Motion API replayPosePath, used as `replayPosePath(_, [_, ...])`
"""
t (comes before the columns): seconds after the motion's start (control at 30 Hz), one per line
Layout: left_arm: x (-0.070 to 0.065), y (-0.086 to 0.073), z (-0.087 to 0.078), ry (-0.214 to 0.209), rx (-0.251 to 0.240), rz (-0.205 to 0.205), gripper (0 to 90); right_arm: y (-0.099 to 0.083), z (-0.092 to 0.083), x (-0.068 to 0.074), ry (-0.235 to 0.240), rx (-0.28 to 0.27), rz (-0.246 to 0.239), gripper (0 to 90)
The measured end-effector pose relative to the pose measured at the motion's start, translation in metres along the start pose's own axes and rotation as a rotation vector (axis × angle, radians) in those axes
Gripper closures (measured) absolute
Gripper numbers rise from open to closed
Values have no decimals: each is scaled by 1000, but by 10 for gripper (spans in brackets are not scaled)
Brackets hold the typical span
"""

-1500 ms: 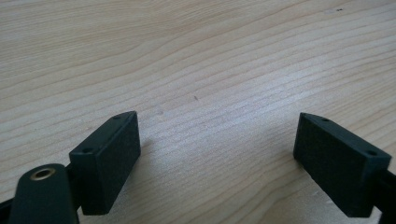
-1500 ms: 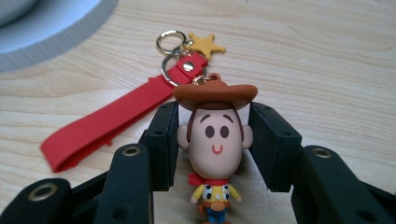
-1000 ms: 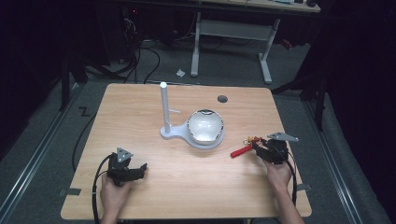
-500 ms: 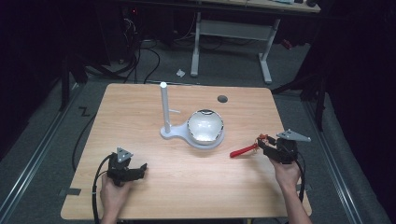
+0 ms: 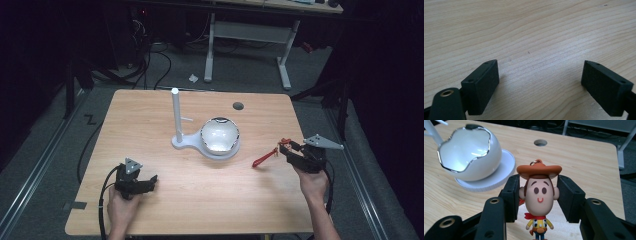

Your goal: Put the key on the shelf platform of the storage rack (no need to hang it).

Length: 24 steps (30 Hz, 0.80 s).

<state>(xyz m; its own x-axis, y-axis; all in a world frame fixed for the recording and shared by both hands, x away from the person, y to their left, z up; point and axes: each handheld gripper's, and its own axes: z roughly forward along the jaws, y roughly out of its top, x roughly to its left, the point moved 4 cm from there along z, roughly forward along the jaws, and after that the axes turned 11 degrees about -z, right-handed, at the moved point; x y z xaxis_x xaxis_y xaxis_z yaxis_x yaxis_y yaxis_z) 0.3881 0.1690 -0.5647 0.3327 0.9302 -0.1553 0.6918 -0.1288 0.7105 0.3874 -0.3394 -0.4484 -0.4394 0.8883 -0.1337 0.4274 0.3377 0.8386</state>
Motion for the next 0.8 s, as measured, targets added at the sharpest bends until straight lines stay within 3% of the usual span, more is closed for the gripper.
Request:
replayPosePath(0.47, [0,0,0,0,0,-1,152,26,-15,-1,27,-31,-22,554])
replayPosePath(0.8, [0,0,0,0,0,-1,152,44,-26,2,75,-59,-36,554])
